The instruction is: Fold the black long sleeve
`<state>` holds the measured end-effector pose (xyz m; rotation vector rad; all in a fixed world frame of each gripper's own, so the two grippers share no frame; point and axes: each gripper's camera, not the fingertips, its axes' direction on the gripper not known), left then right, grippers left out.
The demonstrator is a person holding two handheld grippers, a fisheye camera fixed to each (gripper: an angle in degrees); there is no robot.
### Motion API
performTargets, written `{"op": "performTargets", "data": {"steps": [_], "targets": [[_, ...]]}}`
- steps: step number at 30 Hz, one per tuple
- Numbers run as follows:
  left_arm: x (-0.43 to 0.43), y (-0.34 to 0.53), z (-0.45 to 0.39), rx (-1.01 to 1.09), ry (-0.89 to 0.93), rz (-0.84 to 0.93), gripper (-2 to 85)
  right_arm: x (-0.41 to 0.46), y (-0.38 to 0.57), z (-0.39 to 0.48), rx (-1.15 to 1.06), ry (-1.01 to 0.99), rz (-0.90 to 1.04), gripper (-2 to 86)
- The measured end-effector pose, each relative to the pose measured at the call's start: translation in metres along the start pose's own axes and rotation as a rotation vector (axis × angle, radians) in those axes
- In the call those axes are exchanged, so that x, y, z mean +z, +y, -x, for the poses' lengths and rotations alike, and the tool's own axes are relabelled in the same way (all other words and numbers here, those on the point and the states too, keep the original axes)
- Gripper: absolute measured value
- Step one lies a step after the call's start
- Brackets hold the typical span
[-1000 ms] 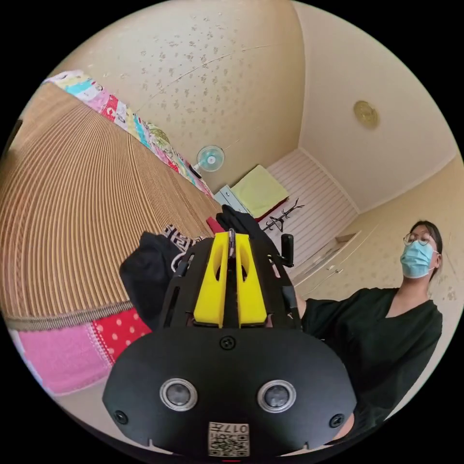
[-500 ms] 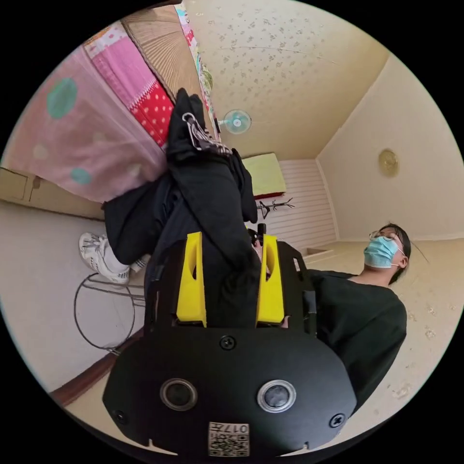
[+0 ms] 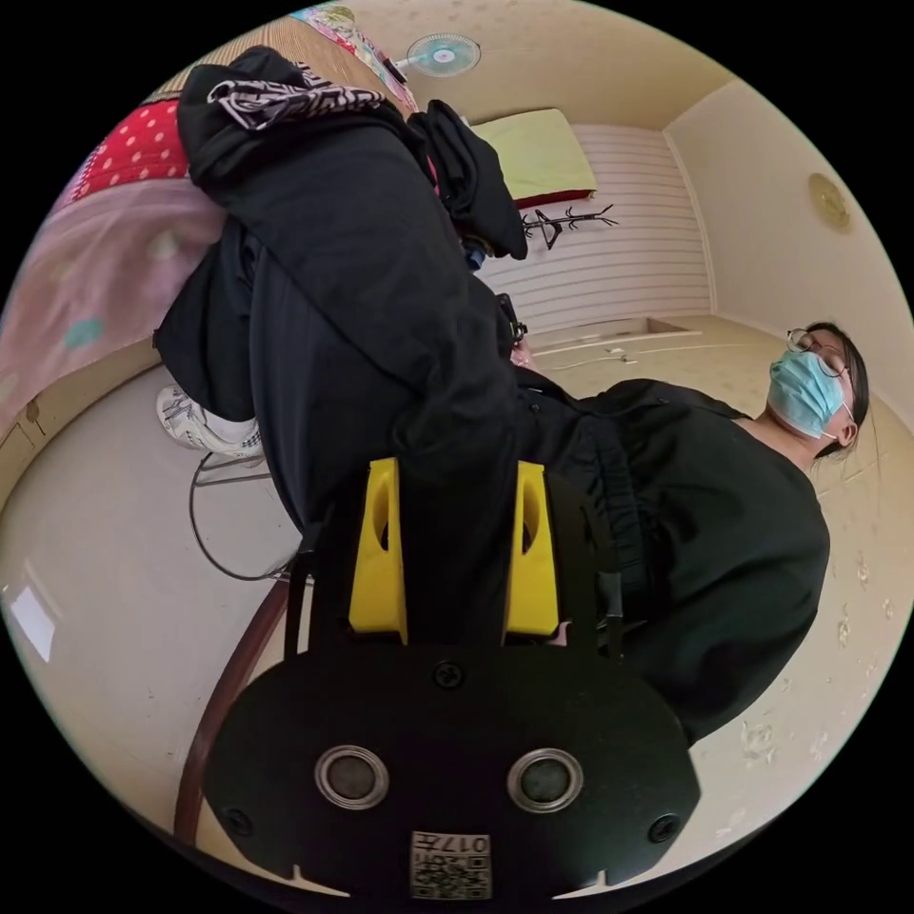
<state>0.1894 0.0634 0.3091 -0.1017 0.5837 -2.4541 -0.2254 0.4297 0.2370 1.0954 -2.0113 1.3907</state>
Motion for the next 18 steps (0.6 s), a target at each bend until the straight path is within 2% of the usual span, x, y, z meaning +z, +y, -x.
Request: {"op": "performTargets", "data": {"steps": [3, 6, 11, 15, 18], "targets": [[0.002, 0.009, -0.003, 0.014, -0.055, -0.045, 11.5, -0.011, -0.006, 0.002, -0.010, -0.018, 0.022, 13.2], [-0.006, 0.024, 0.000, 0.072, 0.105, -0.141, 6.3, -0.033, -0.002, 0.006, -0.037, -0.030, 0.011, 12.4], [-0.006, 0.038, -0.016, 0.149, 0.139, -0.178, 5.2, -0.057, 0.014, 0.011, -0.098, -0.101, 0.057, 11.4], [-0.027, 0.059, -0.019, 0.203, 0.229, -0.338, 5.1, -0.050, 0.025, 0.009, -0.139, -0.149, 0.181, 9.2], [-0.043, 0.072, -0.031, 0.270, 0.271, -0.446, 5.0, -0.058, 0.036, 0.010, -0.195, -0.136, 0.155, 4.6]]}}
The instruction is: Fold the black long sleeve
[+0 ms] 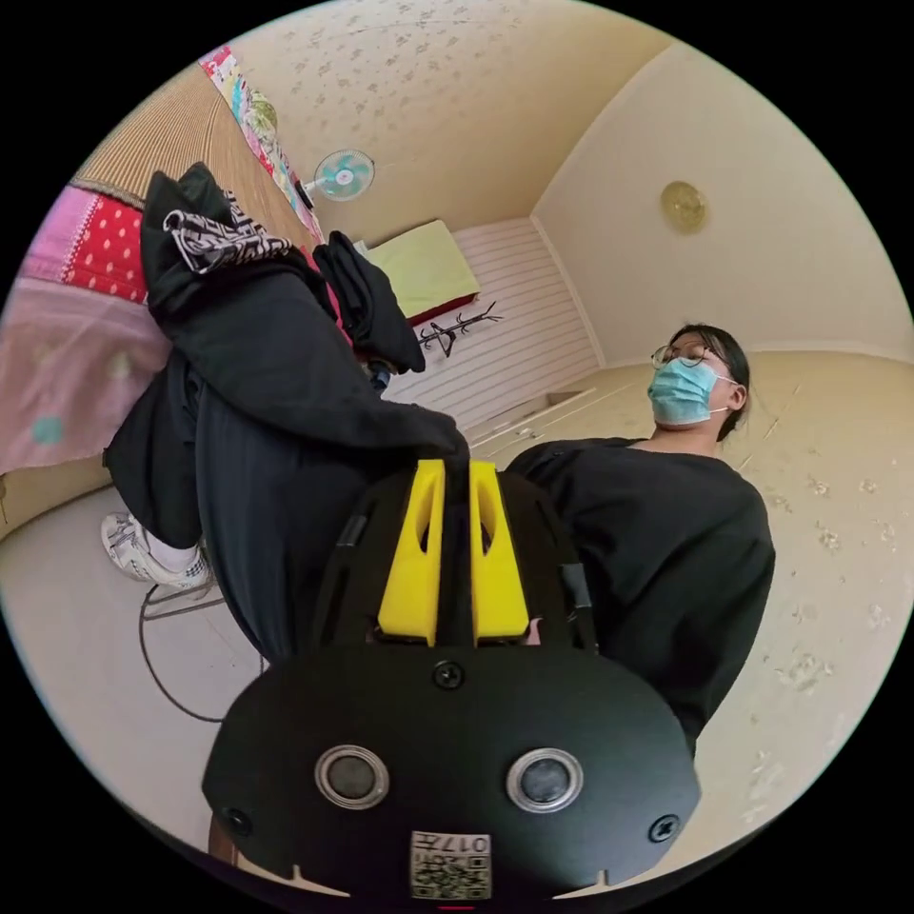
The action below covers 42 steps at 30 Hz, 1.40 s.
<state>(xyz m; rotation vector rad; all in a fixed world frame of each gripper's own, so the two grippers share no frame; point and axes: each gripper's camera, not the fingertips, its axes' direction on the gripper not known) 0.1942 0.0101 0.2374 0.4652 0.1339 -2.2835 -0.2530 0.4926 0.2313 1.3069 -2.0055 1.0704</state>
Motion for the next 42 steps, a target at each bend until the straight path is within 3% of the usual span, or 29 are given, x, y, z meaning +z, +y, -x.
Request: {"op": "performTargets", "data": {"steps": [11, 26, 30, 32, 37, 42], "targets": [[0.014, -0.052, -0.098, 0.311, 0.095, -0.087, 4.8, -0.059, 0.043, 0.108, -0.522, -0.084, -0.298, 1.7], [0.033, -0.058, -0.223, 0.641, 0.142, -0.030, 4.5, 0.031, 0.131, 0.240, -1.072, 0.133, -0.142, 1.2], [0.028, -0.094, -0.163, 0.357, 0.044, -0.118, 4.6, 0.027, 0.103, 0.215, -0.915, 0.157, -0.259, 1.4], [0.022, -0.109, -0.114, 0.143, -0.020, -0.193, 4.7, 0.014, 0.062, 0.170, -0.655, 0.173, -0.390, 1.6], [0.007, -0.169, 0.015, -0.224, -0.139, -0.368, 4.8, 0.007, -0.033, 0.094, -0.251, 0.339, -0.570, 2.2], [-0.013, -0.207, 0.109, -0.335, -0.062, -0.590, 8.9, 0.001, -0.106, 0.027, 0.019, 0.315, -0.765, 5.1]]}}
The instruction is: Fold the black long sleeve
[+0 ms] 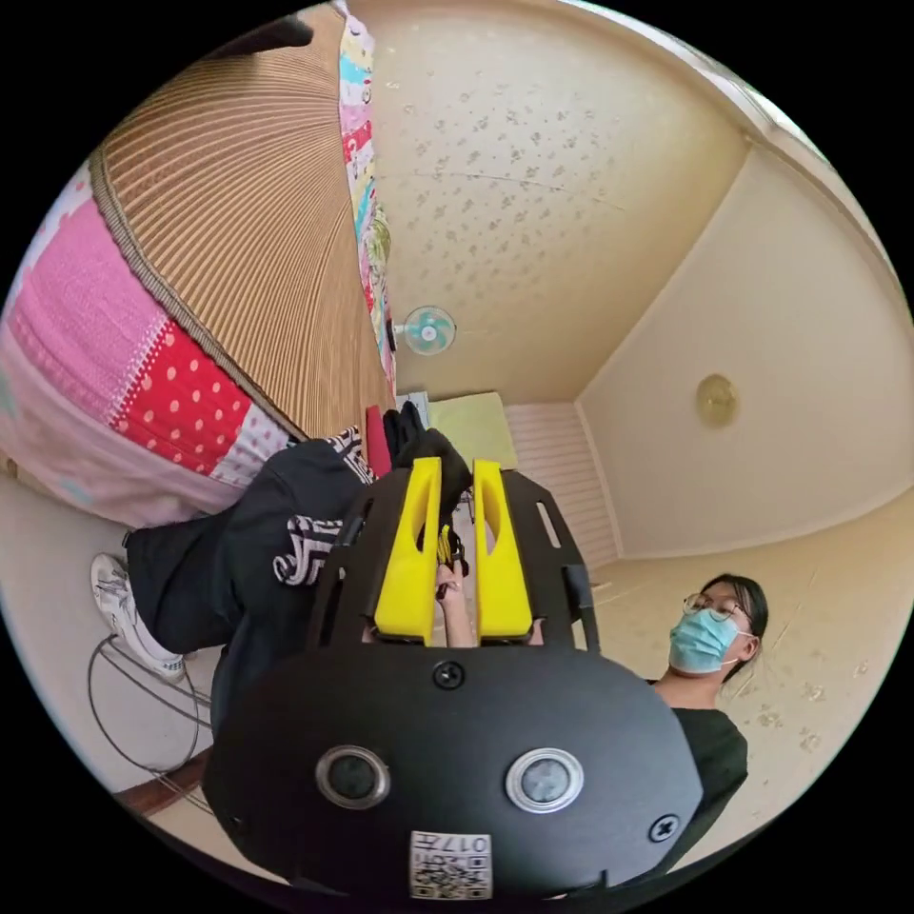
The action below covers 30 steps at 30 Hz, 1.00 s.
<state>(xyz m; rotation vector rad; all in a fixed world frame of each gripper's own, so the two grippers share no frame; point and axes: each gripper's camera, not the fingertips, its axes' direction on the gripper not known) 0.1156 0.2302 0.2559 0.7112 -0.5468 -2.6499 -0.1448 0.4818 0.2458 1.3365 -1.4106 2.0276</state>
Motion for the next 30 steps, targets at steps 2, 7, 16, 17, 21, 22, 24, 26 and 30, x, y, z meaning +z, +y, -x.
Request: {"op": "performTargets", "data": {"steps": [2, 7, 16, 17, 21, 22, 24, 26, 30], "targets": [[-0.004, -0.005, 0.012, -0.011, 0.038, -0.068, 12.2, 0.014, 0.002, -0.004, 0.049, 0.047, -0.076, 7.1], [-0.002, 0.033, 0.009, -0.045, -0.192, 0.057, 18.5, 0.065, 0.044, 0.038, -0.092, 0.315, 0.105, 10.2], [0.005, 0.101, 0.001, -0.148, -0.323, 0.333, 21.7, 0.047, 0.129, 0.000, 0.121, 0.185, 0.278, 19.8], [0.007, 0.101, 0.003, -0.163, -0.292, 0.353, 21.7, 0.041, 0.138, -0.007, 0.146, 0.163, 0.289, 20.8], [0.024, 0.092, 0.015, -0.231, -0.267, 0.456, 19.2, 0.051, 0.159, -0.025, 0.200, 0.140, 0.395, 21.4], [0.027, 0.090, 0.014, -0.235, -0.283, 0.461, 17.6, 0.060, 0.164, -0.026, 0.195, 0.092, 0.421, 20.6], [0.028, 0.087, 0.013, -0.259, -0.311, 0.465, 14.5, 0.073, 0.170, -0.023, 0.175, 0.021, 0.444, 18.8], [0.029, 0.084, 0.005, -0.224, -0.222, 0.448, 7.2, 0.078, 0.175, -0.012, 0.146, 0.131, 0.431, 13.3], [0.030, 0.077, -0.025, -0.164, -0.131, 0.416, 3.5, 0.069, 0.172, 0.021, 0.032, 0.026, 0.386, 3.7]]}}
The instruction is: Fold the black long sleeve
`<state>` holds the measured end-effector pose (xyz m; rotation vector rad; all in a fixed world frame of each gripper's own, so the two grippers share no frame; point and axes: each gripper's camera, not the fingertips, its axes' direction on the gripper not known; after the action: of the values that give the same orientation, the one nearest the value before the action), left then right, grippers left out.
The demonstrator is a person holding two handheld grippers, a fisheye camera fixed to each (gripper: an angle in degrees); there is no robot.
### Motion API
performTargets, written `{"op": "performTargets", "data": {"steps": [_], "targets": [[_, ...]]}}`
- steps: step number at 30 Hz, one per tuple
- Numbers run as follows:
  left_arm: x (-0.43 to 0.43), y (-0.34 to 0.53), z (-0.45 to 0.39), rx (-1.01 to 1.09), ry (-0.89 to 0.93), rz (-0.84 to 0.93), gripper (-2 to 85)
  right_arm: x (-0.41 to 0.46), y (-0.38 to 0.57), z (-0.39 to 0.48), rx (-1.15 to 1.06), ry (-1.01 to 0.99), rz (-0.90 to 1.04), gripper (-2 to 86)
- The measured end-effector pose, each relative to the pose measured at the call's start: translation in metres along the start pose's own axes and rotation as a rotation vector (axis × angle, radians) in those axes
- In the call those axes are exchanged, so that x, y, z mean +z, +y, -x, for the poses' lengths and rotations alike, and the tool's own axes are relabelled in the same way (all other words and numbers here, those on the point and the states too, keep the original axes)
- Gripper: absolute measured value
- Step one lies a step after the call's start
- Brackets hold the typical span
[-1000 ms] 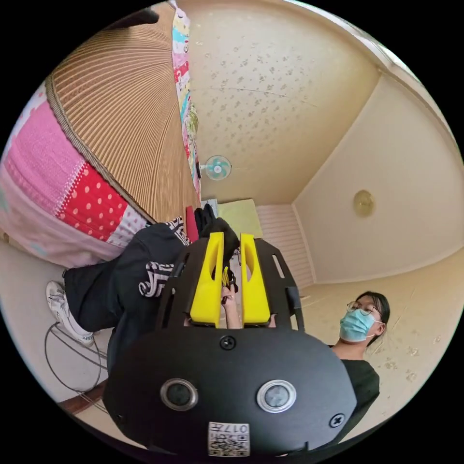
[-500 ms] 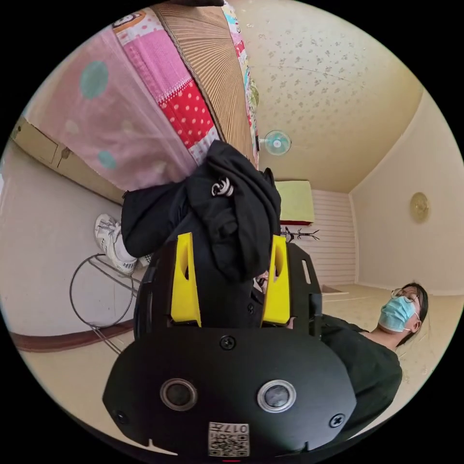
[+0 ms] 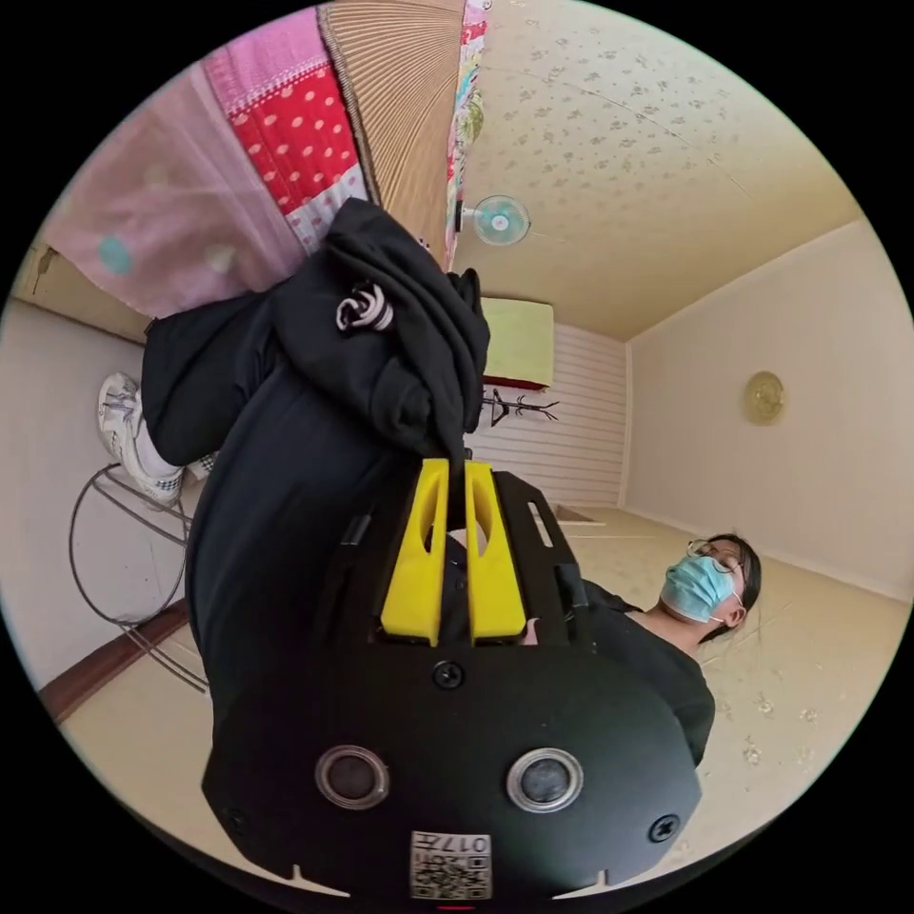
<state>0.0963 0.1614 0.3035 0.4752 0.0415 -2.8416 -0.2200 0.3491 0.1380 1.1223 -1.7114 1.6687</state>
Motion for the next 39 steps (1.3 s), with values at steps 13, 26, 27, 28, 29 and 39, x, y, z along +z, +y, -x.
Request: {"op": "performTargets", "data": {"steps": [13, 26, 27, 28, 29, 39], "targets": [[-0.032, -0.190, -0.164, 0.170, -0.105, -0.112, 2.9, 0.005, -0.183, 0.140, -0.252, 0.216, -0.033, 1.4], [-0.061, -0.251, -0.162, 0.209, -0.250, -0.122, 3.6, 0.051, -0.218, 0.134, -0.309, 0.295, -0.095, 1.7], [-0.066, -0.243, -0.122, 0.139, -0.251, -0.148, 3.8, 0.057, -0.213, 0.119, -0.278, 0.307, -0.088, 1.8], [-0.070, -0.234, -0.082, 0.077, -0.265, -0.167, 4.0, 0.071, -0.202, 0.089, -0.227, 0.339, -0.073, 1.8], [-0.073, -0.229, -0.062, 0.044, -0.279, -0.174, 4.1, 0.085, -0.190, 0.058, -0.165, 0.383, -0.053, 1.9], [-0.089, -0.133, 0.059, 0.071, -0.333, -0.457, 12.8, 0.138, -0.078, -0.014, -0.045, 0.644, 0.031, 2.9]]}}
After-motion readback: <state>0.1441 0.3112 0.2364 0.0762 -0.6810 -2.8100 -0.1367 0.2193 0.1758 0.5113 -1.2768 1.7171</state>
